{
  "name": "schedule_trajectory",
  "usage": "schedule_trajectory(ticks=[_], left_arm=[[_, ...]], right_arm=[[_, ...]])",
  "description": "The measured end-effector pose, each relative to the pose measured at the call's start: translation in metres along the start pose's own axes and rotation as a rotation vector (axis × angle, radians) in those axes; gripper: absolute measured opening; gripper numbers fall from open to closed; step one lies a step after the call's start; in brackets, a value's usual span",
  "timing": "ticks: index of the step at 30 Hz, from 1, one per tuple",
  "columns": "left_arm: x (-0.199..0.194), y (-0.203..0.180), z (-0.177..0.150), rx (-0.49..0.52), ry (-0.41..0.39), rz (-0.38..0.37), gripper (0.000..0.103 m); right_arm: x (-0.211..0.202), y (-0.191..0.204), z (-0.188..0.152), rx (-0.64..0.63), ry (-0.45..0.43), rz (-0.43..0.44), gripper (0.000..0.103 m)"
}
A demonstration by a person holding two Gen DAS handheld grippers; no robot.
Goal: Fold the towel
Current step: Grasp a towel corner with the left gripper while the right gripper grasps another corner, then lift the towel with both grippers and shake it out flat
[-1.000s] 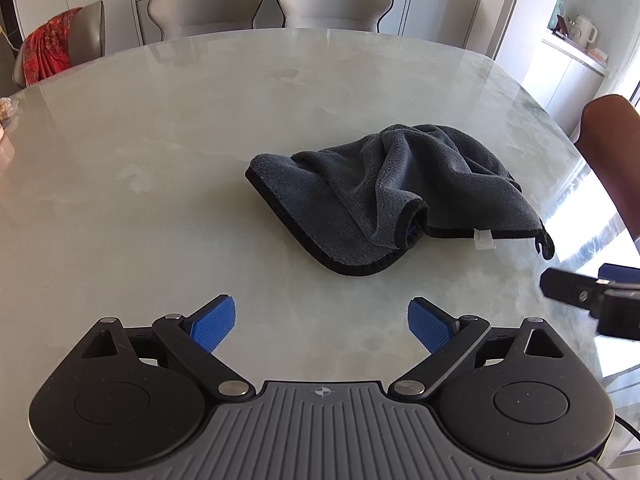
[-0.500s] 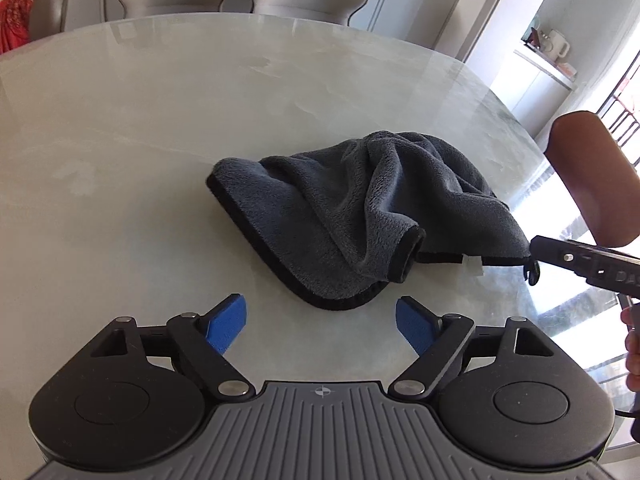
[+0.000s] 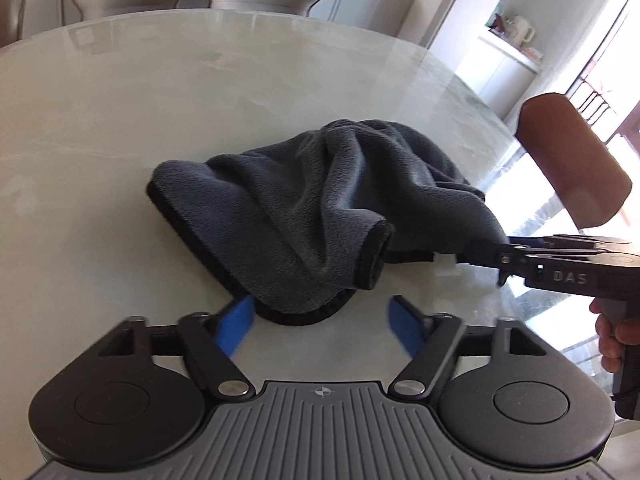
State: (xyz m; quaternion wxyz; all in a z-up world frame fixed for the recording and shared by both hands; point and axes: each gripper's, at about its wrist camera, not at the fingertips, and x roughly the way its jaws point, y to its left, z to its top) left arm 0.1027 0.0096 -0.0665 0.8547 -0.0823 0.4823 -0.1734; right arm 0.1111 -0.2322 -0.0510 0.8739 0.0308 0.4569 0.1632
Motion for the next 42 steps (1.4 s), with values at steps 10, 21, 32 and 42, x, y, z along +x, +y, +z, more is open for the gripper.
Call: schedule_trajectory(ticks=[10,21,32,42], left_arm=[[-0.010,0.001,-0.001,0.046,-0.048,-0.037,0.000],[-0.017,-0.025,-0.007,0.194,-0.090,0.004,0.046],[0.000,-0.020,0.008,0.237,-0.092,0.033,0.010],[-0.084,-0.007,0.097,0.568,-0.220,0.125,0.010]], right_arm=[[-0.014,-0.012,0.003,0.094,-0.050,0.091,0.023],[-0.021,-0.015,0.009,0.126,-0.073,0.100,0.023],[-0.044,-0.022,0.024,0.157,-0.165,0.135,0.021],[-0.099,-0.014,0.133,-0.013,-0.430,0.226,0.018]])
